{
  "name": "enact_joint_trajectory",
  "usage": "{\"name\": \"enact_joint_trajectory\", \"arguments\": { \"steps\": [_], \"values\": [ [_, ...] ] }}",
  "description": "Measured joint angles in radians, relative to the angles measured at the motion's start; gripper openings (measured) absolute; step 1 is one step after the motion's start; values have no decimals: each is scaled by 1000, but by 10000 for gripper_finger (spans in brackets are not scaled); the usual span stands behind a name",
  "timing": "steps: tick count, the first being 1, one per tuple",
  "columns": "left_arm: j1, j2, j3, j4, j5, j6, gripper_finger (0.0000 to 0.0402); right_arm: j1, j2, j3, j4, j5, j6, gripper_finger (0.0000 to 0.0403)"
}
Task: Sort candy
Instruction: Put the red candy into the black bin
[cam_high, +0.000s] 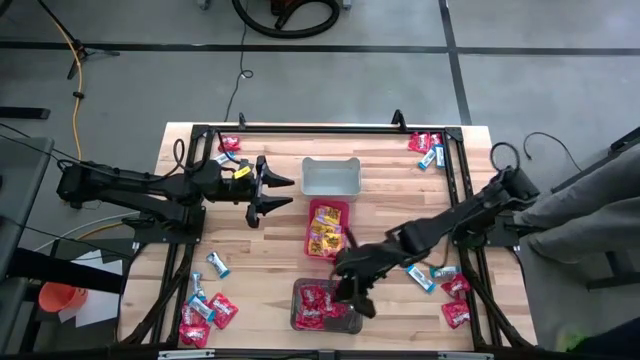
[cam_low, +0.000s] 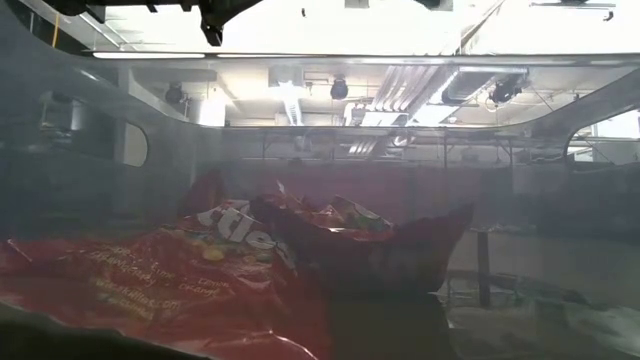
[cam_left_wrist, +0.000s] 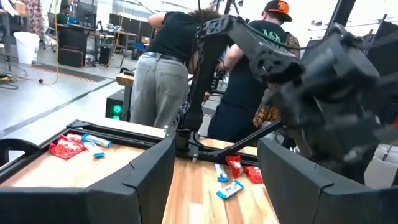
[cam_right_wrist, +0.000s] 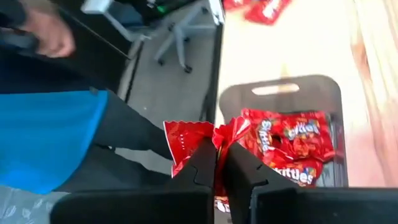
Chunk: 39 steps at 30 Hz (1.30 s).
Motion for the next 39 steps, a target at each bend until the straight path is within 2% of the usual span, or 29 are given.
{"name": "enact_joint_trajectory", "arguments": {
  "steps": [8, 18, 21, 25, 27, 29, 33, 37, 39],
  "values": [
    [0, 0, 0, -5, 0, -1, 216, -1, 135, 29, -14, -6, 91, 57],
    [0, 0, 0, -7, -2, -77, 216, 9, 177, 29, -50, 55, -32, 203],
    [0, 0, 0, -9, -3, -94, 216, 9, 174, 29, -55, 0, -62, 224],
    [0, 0, 0, -11, -3, -97, 216, 0, 169, 29, -63, -136, -40, 228],
    [0, 0, 0, -11, -8, -97, 216, -1, 148, 29, -89, -150, -49, 227],
    [0, 0, -1, -13, -28, -97, 216, -1, 110, 29, -144, -105, -83, 227],
    [0, 0, -1, -22, -54, -85, 216, -5, 2, 29, -291, 70, -109, 227],
    [0, 0, -1, -23, -49, -53, 216, -12, -126, 29, -378, 311, -50, 227],
    [0, 0, -1, -23, -6, -52, 216, -13, -180, 29, -395, 444, -5, 227]
  ]
}}
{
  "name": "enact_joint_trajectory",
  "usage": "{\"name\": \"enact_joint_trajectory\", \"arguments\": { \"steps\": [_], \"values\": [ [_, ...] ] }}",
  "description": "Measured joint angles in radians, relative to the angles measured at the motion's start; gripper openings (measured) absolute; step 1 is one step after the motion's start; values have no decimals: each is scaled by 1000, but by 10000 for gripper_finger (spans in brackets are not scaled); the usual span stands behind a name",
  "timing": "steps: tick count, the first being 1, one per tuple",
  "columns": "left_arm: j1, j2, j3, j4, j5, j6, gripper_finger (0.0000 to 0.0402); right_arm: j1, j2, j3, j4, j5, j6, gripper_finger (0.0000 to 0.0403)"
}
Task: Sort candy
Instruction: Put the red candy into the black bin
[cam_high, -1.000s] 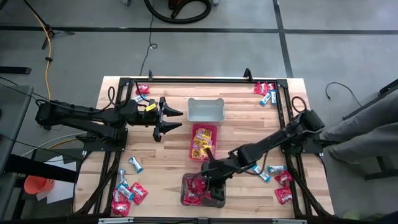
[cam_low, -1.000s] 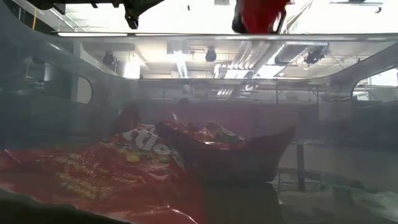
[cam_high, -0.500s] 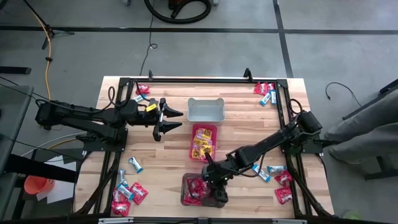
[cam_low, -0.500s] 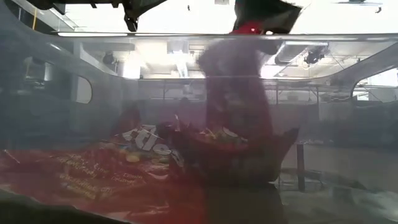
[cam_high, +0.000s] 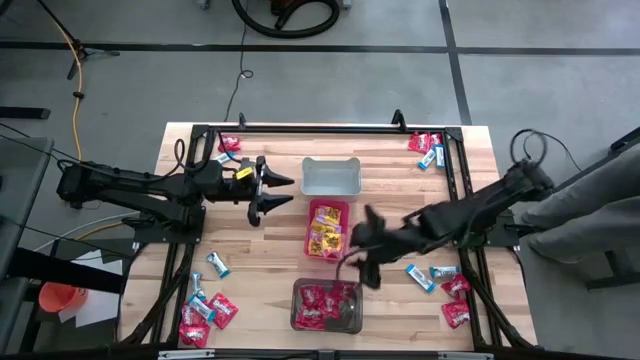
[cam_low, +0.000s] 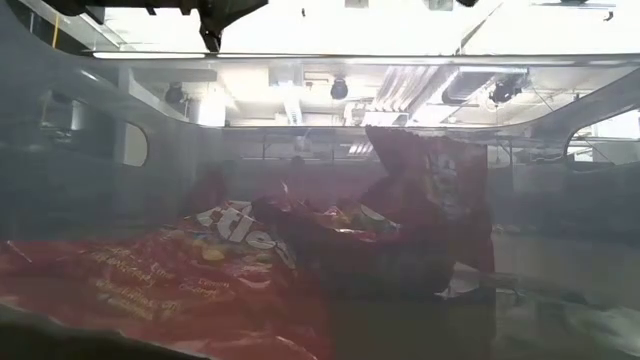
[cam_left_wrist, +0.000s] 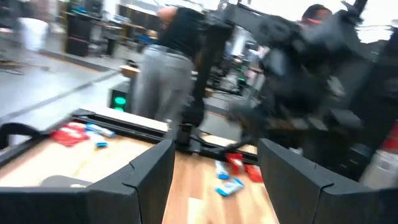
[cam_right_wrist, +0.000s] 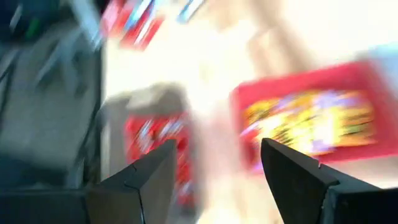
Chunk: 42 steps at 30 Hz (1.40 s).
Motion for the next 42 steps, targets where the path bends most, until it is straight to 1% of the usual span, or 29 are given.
{"name": "enact_joint_trajectory", "arguments": {
  "steps": [2, 4, 7, 10, 12, 14, 16, 20, 23, 24, 26, 30, 33, 35, 37, 40, 42],
  "values": [
    [0, 0, 0, -1, 63, 0, 216, -6, -45, 0, -16, 121, 43, 227],
    [0, 0, 0, -9, 125, 0, 216, -18, -78, 0, -26, 206, 70, 227],
    [-7, 0, 0, -33, 182, -1, 216, -30, -103, 0, -38, 307, 70, 227],
    [-31, 0, 0, -74, 189, -20, 216, -47, -108, 0, -81, 364, 63, 227],
    [-46, 0, 1, -116, 189, -74, 216, -65, -108, 0, -119, 365, 60, 227],
    [-70, 1, 34, -238, 186, -126, 216, -86, -108, 0, -157, 369, 59, 228],
    [-115, 7, 105, -422, 156, -120, 216, -108, -108, 0, -186, 363, 48, 228],
    [-235, 60, 282, -830, 30, -40, 216, -138, -108, 0, -204, 354, -27, 227],
    [-322, 111, 385, -1025, -47, -36, 216, -167, -108, 0, -206, 354, -95, 227],
    [-349, 127, 404, -1058, -58, -53, 216, -176, -109, 0, -213, 351, -111, 227],
    [-402, 147, 421, -1069, -74, -99, 216, -195, -113, 0, -237, 325, -140, 227],
    [-506, 161, 419, -1091, -121, -204, 216, -220, -130, -1, -286, 263, -195, 227],
    [-582, 163, 412, -1158, -152, -291, 216, -224, -164, -28, -320, 258, -198, 227],
    [-628, 167, 412, -1220, -152, -348, 216, -216, -218, -101, -293, 254, -160, 227],
    [-673, 176, 412, -1267, -152, -391, 216, -201, -289, -207, -227, 240, -87, 227],
    [-736, 201, 412, -1324, -152, -417, 216, -169, -402, -384, -77, 194, 36, 227],
    [-767, 231, 412, -1335, -129, -408, 216, -150, -463, -478, 37, 150, 110, 227]
  ]
}}
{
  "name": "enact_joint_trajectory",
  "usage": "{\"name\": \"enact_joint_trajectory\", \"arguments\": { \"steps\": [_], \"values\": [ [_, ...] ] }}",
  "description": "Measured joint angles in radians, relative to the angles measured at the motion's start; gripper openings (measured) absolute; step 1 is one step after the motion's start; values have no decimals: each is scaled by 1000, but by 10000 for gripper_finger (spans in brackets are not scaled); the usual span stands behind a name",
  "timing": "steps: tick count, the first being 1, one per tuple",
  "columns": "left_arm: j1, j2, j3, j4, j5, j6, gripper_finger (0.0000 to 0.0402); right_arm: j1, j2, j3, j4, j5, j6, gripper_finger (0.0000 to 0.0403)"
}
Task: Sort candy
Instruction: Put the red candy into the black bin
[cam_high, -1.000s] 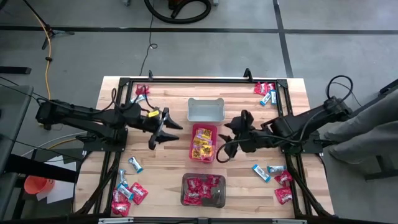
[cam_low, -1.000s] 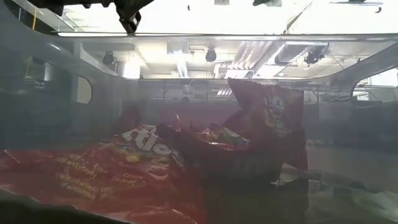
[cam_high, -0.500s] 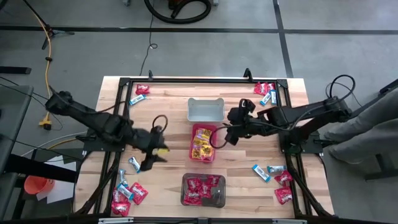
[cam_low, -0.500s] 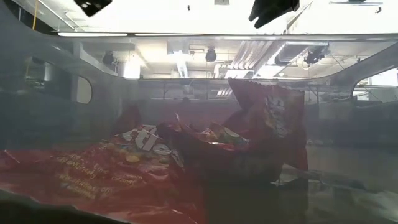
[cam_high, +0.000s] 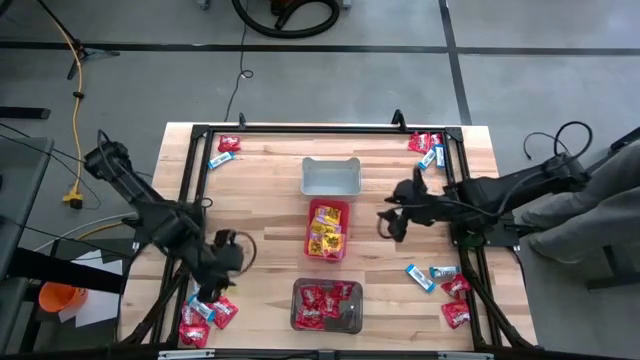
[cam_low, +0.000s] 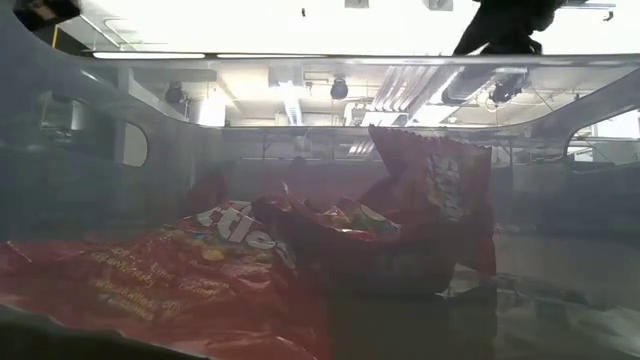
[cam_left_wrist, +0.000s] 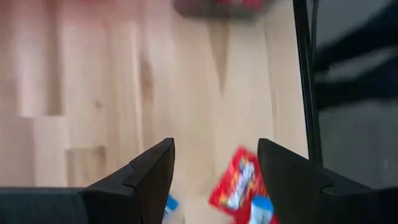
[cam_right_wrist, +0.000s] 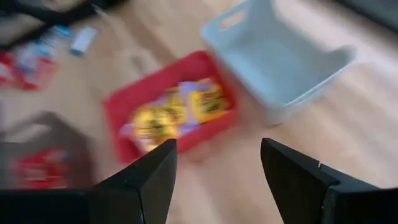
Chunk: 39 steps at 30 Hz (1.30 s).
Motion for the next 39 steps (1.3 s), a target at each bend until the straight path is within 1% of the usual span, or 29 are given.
{"name": "enact_joint_trajectory", "arguments": {
  "steps": [2, 5, 9, 14, 23, 26, 28, 30, 32, 34, 35, 39],
  "values": [
    [-23, 41, 0, 1, 54, 27, 216, 18, -45, -77, 114, -31, 57, 227],
    [-57, 122, 0, 29, 136, 69, 216, 39, -80, -148, 238, -40, 96, 227],
    [-113, 233, 0, 74, 190, 95, 216, 47, -78, -165, 271, -40, 92, 227],
    [-160, 356, 0, 153, 200, 94, 216, 47, -77, -165, 269, -40, 68, 227],
    [-166, 546, 0, 147, 201, 43, 216, 46, -77, -165, 263, -40, 65, 227],
    [-166, 577, 4, 144, 204, 37, 212, 46, -77, -165, 263, -40, 65, 227],
    [-165, 582, 4, 145, 208, 31, 196, 46, -77, -165, 263, -40, 68, 227],
    [-159, 572, 2, 146, 205, 27, 159, 46, -77, -165, 263, -40, 68, 227],
    [-148, 556, -3, 148, 205, 11, 102, 46, -77, -165, 263, -40, 68, 227],
    [-134, 532, -3, 172, 217, 7, 36, 46, -76, -165, 262, -39, 68, 227],
    [-128, 512, -2, 171, 217, 6, 20, 45, -76, -165, 262, -36, 65, 227],
    [-98, 424, -2, 159, 190, 11, 13, 45, -76, -165, 262, -19, 65, 227]
  ]
}}
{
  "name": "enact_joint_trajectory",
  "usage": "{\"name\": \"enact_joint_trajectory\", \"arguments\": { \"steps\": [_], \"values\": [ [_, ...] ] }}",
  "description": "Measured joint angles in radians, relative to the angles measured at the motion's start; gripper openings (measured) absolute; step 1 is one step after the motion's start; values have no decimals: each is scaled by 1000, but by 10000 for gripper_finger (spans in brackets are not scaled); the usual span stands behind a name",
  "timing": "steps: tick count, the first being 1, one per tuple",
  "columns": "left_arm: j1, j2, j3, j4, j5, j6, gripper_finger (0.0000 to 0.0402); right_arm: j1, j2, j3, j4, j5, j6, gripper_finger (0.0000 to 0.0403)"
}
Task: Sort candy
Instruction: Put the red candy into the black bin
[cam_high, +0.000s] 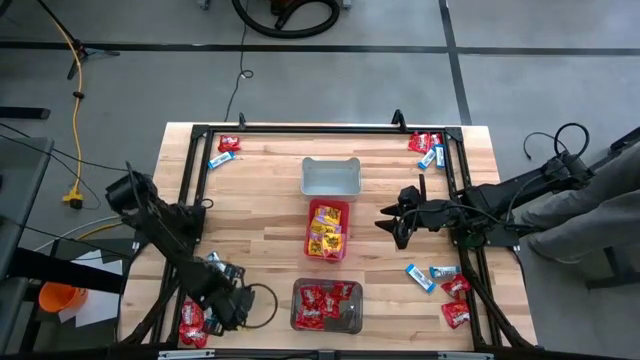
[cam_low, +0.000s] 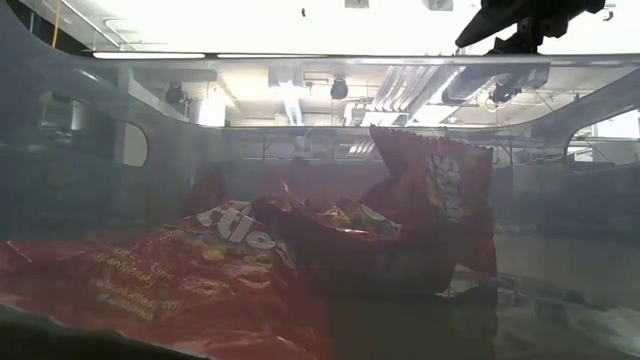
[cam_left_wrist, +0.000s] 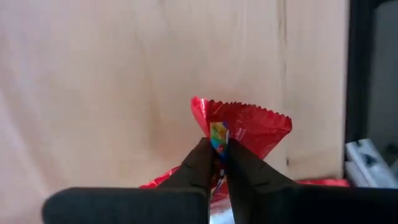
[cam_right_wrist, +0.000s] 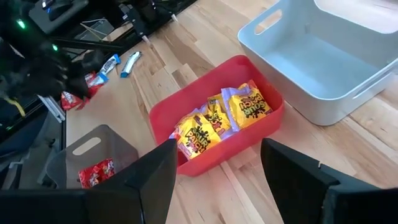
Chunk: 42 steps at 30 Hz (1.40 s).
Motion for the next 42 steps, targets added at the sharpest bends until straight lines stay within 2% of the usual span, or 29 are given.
{"name": "enact_joint_trajectory", "arguments": {
  "steps": [3, 5, 8, 13, 15, 17, 19, 22, 25, 29, 35, 42],
  "values": [
    [25, -112, 0, -19, -8, 28, 5, 0, 0, 0, 0, 1, 0, 227],
    [45, -203, 0, -30, -48, 43, 5, 0, 0, 0, 1, 1, 0, 227],
    [95, -349, 2, -28, -168, 68, 3, 0, 0, 0, 9, 1, 2, 227],
    [219, -544, 2, -4, -440, 127, 1, 0, 0, 0, 98, 1, -15, 227],
    [281, -588, 2, 39, -509, 183, 1, 0, 0, 0, 151, 1, -42, 227],
    [343, -607, 2, 116, -528, 250, 1, 0, 0, 0, 207, 1, -78, 227],
    [397, -607, 2, 213, -513, 315, 0, 0, 0, 0, 259, 1, -112, 227],
    [452, -566, 3, 389, -424, 391, 0, 0, 0, 1, 310, 3, -159, 227],
    [473, -494, 3, 534, -329, 438, 0, 0, 0, 1, 322, 11, -176, 227],
    [479, -404, 3, 679, -251, 450, 0, 0, 0, 1, 322, 14, -174, 227],
    [478, -341, 2, 767, -203, 431, 0, 0, 0, 1, 320, 14, -174, 227],
    [477, -338, 2, 763, -120, 427, 3, 0, 0, 1, 319, 14, -175, 227]
  ]
}}
